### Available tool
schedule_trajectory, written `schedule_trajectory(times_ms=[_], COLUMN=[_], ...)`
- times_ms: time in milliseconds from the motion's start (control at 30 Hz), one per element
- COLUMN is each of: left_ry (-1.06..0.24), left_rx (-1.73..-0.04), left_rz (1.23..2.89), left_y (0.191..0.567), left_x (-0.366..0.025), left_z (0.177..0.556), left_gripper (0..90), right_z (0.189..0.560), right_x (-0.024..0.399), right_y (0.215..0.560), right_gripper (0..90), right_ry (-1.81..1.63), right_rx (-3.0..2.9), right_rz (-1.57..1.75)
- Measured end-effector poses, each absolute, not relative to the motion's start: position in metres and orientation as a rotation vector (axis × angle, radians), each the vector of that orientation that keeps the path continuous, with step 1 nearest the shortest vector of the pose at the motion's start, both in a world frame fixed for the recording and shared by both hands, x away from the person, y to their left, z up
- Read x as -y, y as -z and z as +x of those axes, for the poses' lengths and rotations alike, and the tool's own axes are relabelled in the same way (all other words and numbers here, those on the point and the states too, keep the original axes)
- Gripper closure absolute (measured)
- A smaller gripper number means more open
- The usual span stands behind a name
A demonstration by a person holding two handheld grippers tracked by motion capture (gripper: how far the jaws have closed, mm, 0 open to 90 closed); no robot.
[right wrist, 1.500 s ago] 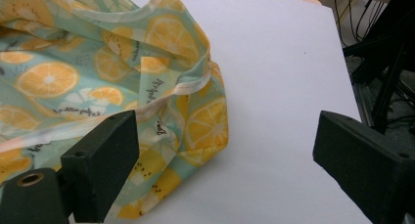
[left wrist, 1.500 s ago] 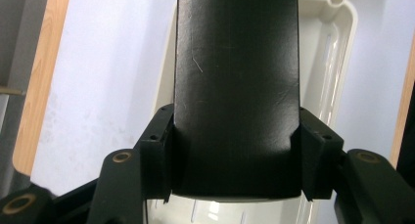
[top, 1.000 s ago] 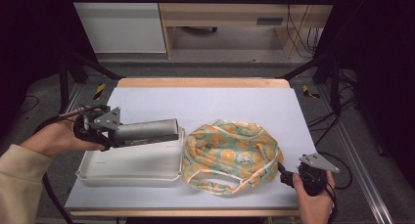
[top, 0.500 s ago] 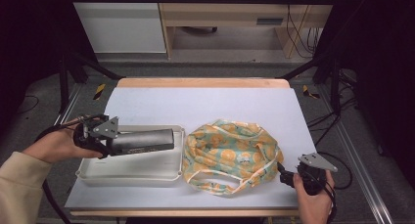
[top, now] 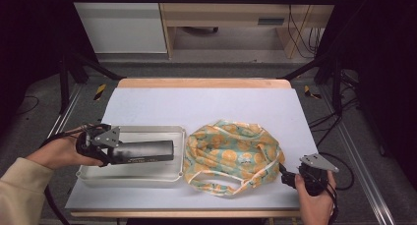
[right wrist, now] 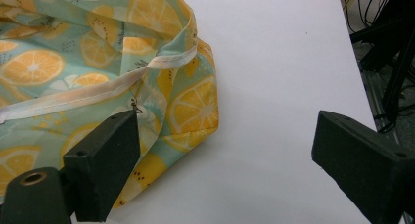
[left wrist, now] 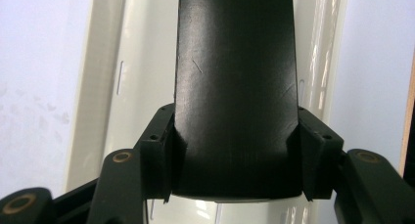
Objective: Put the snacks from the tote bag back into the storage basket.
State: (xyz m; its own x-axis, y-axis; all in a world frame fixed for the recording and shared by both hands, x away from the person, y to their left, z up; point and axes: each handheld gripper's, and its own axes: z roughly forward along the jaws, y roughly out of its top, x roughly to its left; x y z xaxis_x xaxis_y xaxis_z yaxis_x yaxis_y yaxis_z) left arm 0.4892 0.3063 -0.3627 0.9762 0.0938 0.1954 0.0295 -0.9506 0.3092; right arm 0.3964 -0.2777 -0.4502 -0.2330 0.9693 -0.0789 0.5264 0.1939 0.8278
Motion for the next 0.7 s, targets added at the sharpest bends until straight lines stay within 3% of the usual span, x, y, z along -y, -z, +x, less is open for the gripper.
schedule_trajectory(times_ms=[700], left_ry=[-0.224], left_rx=[-0.037], left_rz=[2.79], left_y=[0.382], left_x=[-0.301], left_z=[0.491], left_gripper=[43.2], right_z=[0.398], right_x=[0.278], right_y=[0.452], right_gripper=[10.7], right_ry=[-0.906], right_rx=[-1.854], right_rz=[1.416])
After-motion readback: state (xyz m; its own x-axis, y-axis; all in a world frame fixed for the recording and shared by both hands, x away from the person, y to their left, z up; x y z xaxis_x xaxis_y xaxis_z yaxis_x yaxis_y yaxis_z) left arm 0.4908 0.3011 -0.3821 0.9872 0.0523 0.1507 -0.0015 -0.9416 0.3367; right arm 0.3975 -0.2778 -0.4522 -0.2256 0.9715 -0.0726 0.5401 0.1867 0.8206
